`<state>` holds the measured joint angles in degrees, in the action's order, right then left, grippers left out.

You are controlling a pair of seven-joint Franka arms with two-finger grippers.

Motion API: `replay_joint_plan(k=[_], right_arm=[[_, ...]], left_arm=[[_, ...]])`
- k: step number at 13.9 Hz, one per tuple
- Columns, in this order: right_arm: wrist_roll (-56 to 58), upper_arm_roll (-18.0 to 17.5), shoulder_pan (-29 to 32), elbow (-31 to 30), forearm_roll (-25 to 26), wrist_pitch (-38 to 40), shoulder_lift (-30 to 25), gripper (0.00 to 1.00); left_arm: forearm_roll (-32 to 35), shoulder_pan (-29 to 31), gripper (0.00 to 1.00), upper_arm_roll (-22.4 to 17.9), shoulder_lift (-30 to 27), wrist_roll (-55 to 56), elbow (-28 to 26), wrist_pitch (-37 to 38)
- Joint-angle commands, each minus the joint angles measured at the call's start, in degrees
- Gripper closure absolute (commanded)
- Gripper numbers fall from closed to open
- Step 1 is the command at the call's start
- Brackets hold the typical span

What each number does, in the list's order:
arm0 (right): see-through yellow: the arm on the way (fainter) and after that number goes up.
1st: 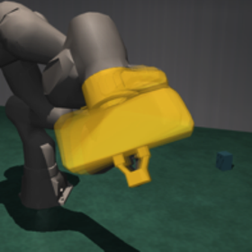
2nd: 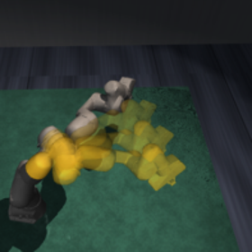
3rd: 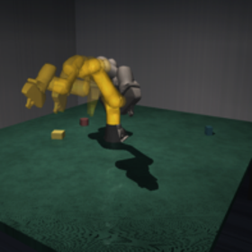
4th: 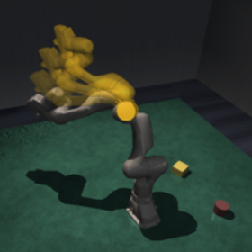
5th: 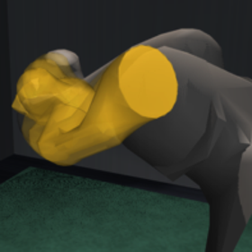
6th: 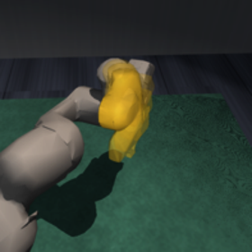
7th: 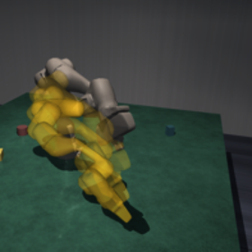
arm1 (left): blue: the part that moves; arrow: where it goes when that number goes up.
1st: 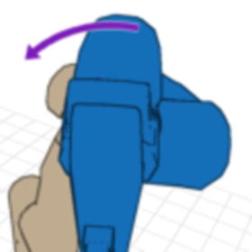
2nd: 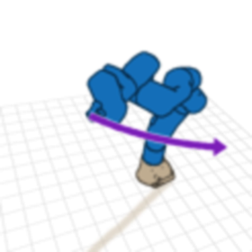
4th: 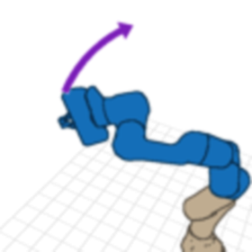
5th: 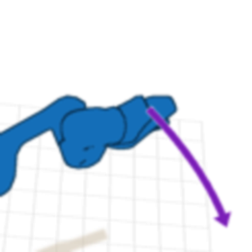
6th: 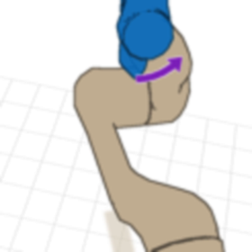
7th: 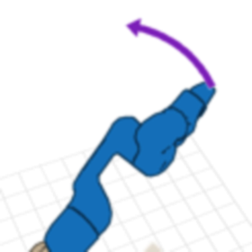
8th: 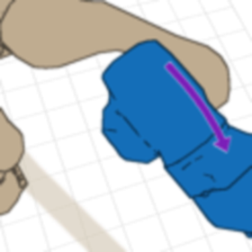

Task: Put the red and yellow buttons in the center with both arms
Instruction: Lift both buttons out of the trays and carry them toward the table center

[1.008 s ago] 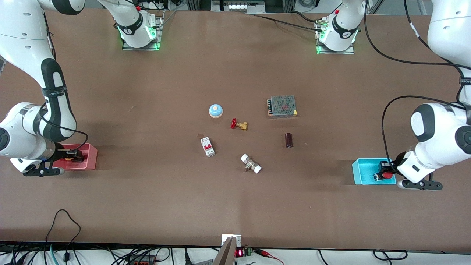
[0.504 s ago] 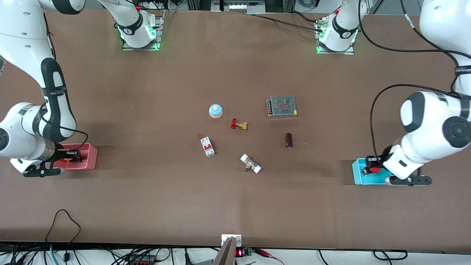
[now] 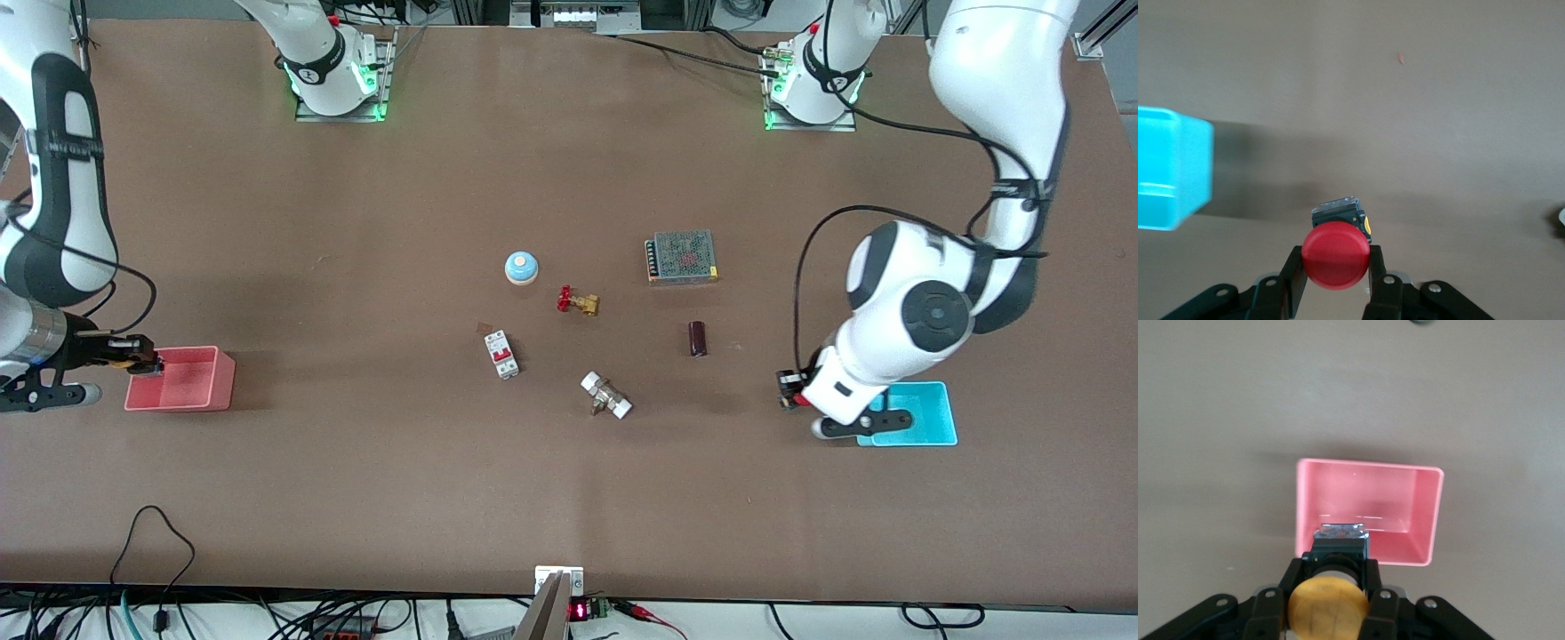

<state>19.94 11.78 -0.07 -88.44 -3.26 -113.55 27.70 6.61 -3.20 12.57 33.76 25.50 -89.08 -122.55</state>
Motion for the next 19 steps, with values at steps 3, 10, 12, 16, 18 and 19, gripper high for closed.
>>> replay_joint_plan(k=[3, 10, 12, 16, 18, 19], right_arm=[[-4.10, -2.53, -6.60, -1.65, -0.78, -0.09, -0.64, 0.71], [-20.17, -9.93, -14.86, -1.47, -3.94, -2.10, 2.26, 0.71], [-26.15, -9.93, -16.54, -1.47, -3.86, -5.09, 4.10, 0.71], [-29.42, -9.93, -19.87, -1.65, -4.73, -8.08, 7.44, 0.71], [-33.10, -9.93, -21.72, -1.65, -4.74, -9.93, 9.20, 0.71], [-34.51, -9.93, -22.16, -1.65, -4.82, -11.42, 10.17, 0.71]], left_arm=[[0.95, -2.60, 0.69, -0.36, 2.18, 3.41, -3.38, -5.05], [1.04, -4.01, 0.68, -0.27, 3.94, 6.49, -5.58, -11.21], [0.95, -4.36, 0.66, -0.27, 4.03, 6.58, -5.58, -11.65], [0.95, -4.45, 0.56, -0.27, 4.39, 6.58, -5.41, -11.83], [0.95, -4.45, 0.46, -0.27, 4.39, 6.58, -5.32, -11.83], [0.95, -4.36, 0.39, -0.27, 4.30, 6.49, -5.23, -11.83]])
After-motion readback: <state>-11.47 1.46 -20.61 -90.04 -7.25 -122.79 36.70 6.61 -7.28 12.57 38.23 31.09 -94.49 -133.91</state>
